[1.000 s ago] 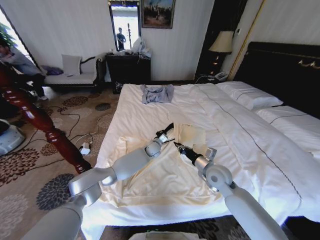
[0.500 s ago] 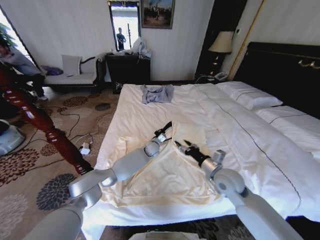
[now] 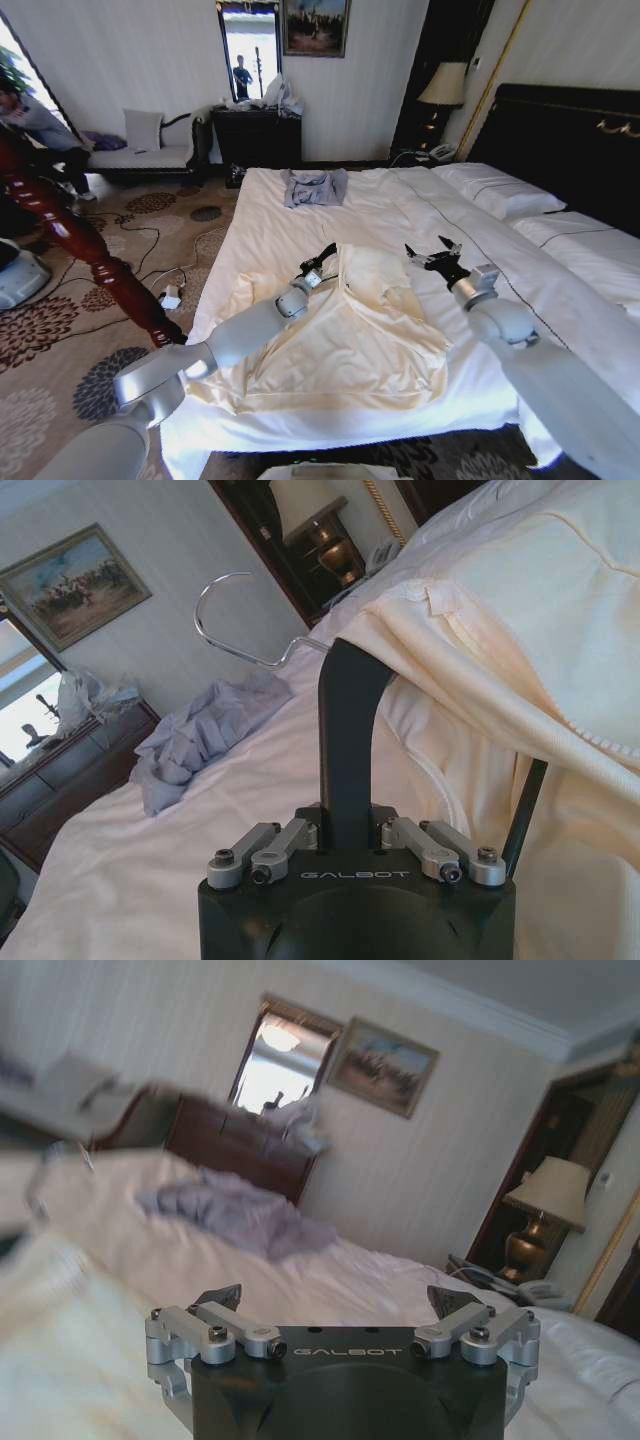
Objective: Pick up the clothes from the bed and hang them on the clothes hanger.
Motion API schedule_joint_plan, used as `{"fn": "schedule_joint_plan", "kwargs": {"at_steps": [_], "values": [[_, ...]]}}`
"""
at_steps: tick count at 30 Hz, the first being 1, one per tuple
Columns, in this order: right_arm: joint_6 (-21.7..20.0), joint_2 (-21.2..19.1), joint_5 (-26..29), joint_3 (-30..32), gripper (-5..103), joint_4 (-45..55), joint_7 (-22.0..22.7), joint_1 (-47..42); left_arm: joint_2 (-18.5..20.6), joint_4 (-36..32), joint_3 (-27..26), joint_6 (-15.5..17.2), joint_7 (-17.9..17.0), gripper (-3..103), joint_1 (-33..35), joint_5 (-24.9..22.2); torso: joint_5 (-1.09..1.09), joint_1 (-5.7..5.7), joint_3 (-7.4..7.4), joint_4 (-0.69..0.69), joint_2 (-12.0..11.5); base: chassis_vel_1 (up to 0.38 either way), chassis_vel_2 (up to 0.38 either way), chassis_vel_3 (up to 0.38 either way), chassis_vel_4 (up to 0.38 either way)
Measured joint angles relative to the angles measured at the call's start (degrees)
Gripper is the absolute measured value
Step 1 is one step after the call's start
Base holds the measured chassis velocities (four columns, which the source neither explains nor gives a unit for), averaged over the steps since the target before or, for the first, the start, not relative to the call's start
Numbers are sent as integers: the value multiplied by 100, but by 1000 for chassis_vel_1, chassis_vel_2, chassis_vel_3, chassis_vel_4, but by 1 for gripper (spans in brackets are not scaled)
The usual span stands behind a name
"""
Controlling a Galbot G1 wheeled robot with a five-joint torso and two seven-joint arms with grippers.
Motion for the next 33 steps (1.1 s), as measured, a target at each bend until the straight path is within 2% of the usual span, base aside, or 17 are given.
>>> {"fn": "schedule_joint_plan", "kwargs": {"at_steps": [1, 2, 5, 7, 9, 12, 16, 20, 33], "values": [[46, -124, -243, -71, 100, -272, -165, 86, 6, -5, 0, -9, 2, 22, 7, 8, 0, 0, 0, 0, 0, 0, 0, 0, 0], [46, -124, -243, -71, 100, -272, -165, 86, 6, -5, 0, -9, 2, 22, 7, 8, 0, 0, 0, 0, 0, 0, 0, 0, 0], [335, -352, -1070, -259, 100, -1047, -721, 305, -7, -2, -15, -62, 21, 22, 12, 21, 0, 0, 0, 0, 0, 0, 0, 0, 0], [410, -378, -1221, -307, 100, -1180, -817, 344, -9, -2, -18, -78, 30, 22, 15, 23, 0, 0, 0, -1, 0, 0, 0, 0, 0], [709, -417, -1634, -506, 100, -1482, -1091, 507, 4, -56, -23, -142, 75, 22, 47, 36, 2, 0, 0, -3, 0, 0, 0, 0, 0], [799, -390, -1659, -651, 100, -1501, -1201, 638, 33, -141, -8, -165, 103, 22, 64, 36, 1, 0, 0, -3, 0, 0, 0, 0, 0], [810, -225, -1522, -1128, 100, -1436, -1326, 1098, 53, -241, 110, -208, 157, 22, 59, 37, 0, 0, 0, 2, 0, 0, 0, 0, 0], [835, -57, -1442, -1494, 100, -1504, -1389, 1491, 47, -255, 200, -235, 200, 22, 22, 55, 1, 1, 1, 1, -1, 0, 0, 0, 0], [627, 118, -1277, -2022, 100, -1456, -1461, 1752, -121, -119, 408, -276, 260, 22, -61, 167, -1, 1, 0, 0, 0, 0, 0, 0, 0]]}}
